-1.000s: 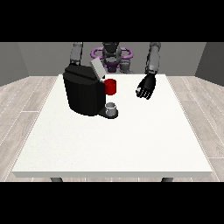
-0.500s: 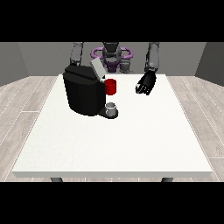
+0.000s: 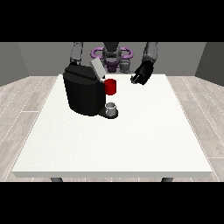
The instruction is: Insert the coffee pod into the coffee machine and close the lid
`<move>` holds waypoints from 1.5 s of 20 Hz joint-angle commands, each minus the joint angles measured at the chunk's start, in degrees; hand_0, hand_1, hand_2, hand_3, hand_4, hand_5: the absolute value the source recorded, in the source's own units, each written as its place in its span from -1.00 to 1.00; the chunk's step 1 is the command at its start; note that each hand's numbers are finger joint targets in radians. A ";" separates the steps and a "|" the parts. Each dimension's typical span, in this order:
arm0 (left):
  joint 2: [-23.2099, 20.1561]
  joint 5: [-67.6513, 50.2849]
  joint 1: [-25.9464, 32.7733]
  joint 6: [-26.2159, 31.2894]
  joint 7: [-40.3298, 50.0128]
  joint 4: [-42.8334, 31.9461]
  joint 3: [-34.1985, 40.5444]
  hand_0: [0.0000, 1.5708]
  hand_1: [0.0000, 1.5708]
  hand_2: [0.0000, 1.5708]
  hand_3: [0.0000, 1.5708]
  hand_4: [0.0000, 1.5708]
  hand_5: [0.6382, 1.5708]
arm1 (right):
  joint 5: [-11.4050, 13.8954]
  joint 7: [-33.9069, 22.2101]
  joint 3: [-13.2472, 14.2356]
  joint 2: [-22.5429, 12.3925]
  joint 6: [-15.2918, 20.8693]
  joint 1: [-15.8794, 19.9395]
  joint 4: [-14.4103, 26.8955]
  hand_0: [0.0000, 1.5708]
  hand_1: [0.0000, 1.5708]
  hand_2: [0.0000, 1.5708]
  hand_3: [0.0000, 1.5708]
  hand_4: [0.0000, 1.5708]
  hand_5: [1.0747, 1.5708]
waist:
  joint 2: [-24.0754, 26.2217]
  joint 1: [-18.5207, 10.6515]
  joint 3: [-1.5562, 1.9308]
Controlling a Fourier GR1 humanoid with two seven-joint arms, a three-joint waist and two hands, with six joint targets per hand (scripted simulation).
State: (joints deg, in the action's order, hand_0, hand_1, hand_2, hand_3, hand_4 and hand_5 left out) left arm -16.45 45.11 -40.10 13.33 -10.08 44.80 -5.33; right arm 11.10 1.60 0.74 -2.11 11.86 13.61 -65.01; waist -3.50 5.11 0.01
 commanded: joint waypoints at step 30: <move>-11.96 -4.26 -29.31 12.78 7.16 -4.22 13.96 0.58 0.58 0.64 0.59 -0.39 1.00 | -0.37 -0.93 -1.12 0.07 -1.75 7.89 -10.78 -1.00 -1.00 -1.00 -1.00 -0.66 1.00 | -10.18 13.33 0.00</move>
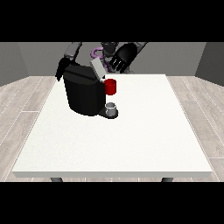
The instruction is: Insert the coffee pod into the coffee machine and close the lid
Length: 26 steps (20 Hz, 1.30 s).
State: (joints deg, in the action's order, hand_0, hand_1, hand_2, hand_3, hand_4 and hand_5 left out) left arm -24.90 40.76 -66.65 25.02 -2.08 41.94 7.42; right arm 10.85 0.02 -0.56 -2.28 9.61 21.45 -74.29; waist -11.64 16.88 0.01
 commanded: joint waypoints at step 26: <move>1.27 2.32 -4.60 -1.33 -2.61 -3.54 -1.11 0.53 0.53 0.60 0.52 -0.48 1.00 | -0.96 -0.07 5.30 -3.06 1.52 5.35 2.67 -1.00 -1.00 -1.00 -1.00 -0.79 1.00 | -5.74 -1.79 0.01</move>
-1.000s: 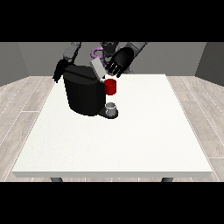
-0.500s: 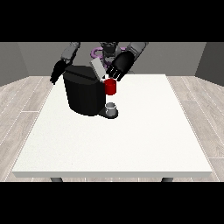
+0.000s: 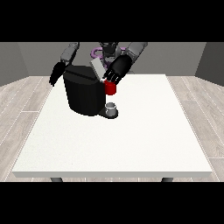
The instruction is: Insert the coffee pod into the coffee machine and close the lid
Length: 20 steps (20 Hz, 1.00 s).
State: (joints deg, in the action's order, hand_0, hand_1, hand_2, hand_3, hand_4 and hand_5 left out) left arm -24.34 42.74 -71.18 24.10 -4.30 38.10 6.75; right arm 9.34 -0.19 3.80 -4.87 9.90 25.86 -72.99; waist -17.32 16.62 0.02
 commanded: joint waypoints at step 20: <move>-1.75 6.72 -0.37 -6.38 -4.39 -0.90 -3.89 0.49 0.49 0.52 0.36 -1.00 1.00 | -0.38 -1.72 0.75 -1.06 -0.30 2.59 -0.97 -1.00 -1.00 -1.00 -1.00 -1.00 1.00 | -1.59 0.77 -0.01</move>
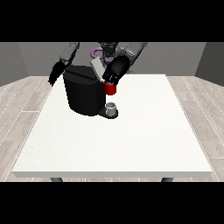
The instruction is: Insert the coffee pod into the coffee machine and close the lid
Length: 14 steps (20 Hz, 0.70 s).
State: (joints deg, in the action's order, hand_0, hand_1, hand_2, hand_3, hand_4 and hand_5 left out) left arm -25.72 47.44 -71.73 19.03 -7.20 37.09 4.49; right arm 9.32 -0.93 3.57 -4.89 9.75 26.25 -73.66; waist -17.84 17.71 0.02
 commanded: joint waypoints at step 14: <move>-3.53 0.01 -1.69 -4.74 -5.87 -2.61 3.35 0.57 0.57 0.53 0.21 -1.00 1.00 | 2.08 -4.17 -2.29 0.82 1.34 1.29 -4.33 -1.00 -1.00 -1.00 -1.00 -0.92 1.00 | -2.65 2.61 -0.04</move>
State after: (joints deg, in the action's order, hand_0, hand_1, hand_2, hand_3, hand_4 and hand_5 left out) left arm -28.42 47.87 -72.94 16.11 -12.23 35.84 6.32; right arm 10.75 -2.37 2.54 -4.17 11.39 27.42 -75.69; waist -21.01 18.72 0.04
